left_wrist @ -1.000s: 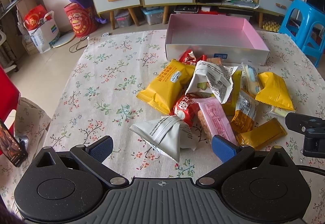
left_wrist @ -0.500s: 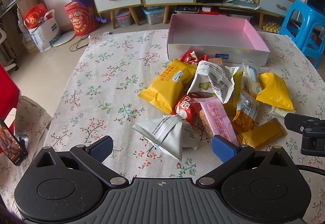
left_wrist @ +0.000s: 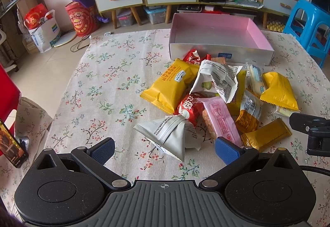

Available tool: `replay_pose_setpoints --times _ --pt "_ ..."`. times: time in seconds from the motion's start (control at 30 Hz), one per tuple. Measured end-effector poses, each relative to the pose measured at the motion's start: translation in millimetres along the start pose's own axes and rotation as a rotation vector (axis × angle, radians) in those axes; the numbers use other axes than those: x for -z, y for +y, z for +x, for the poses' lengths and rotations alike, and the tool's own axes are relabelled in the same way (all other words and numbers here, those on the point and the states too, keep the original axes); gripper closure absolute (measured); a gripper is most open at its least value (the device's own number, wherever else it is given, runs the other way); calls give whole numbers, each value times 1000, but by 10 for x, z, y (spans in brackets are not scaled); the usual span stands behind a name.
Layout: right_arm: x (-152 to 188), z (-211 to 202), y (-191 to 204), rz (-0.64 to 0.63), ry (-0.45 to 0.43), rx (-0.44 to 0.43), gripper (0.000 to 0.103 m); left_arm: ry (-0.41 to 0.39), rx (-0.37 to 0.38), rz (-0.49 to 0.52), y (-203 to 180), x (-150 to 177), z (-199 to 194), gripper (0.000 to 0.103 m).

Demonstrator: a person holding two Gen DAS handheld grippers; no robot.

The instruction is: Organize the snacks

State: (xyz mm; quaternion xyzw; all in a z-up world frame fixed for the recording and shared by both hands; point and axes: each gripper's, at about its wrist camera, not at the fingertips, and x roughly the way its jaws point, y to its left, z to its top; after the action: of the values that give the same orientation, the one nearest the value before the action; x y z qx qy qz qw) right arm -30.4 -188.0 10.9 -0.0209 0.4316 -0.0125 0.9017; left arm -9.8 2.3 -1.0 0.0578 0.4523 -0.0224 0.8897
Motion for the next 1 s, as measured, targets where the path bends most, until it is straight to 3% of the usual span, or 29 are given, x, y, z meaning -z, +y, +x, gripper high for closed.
replay_pose_setpoints --times 0.77,1.0 --pt "4 6 -14 4 0 6 8 -5 0 9 9 40 10 0" --pt "-75 7 -89 16 -29 9 8 -52 8 50 63 4 -18 0"
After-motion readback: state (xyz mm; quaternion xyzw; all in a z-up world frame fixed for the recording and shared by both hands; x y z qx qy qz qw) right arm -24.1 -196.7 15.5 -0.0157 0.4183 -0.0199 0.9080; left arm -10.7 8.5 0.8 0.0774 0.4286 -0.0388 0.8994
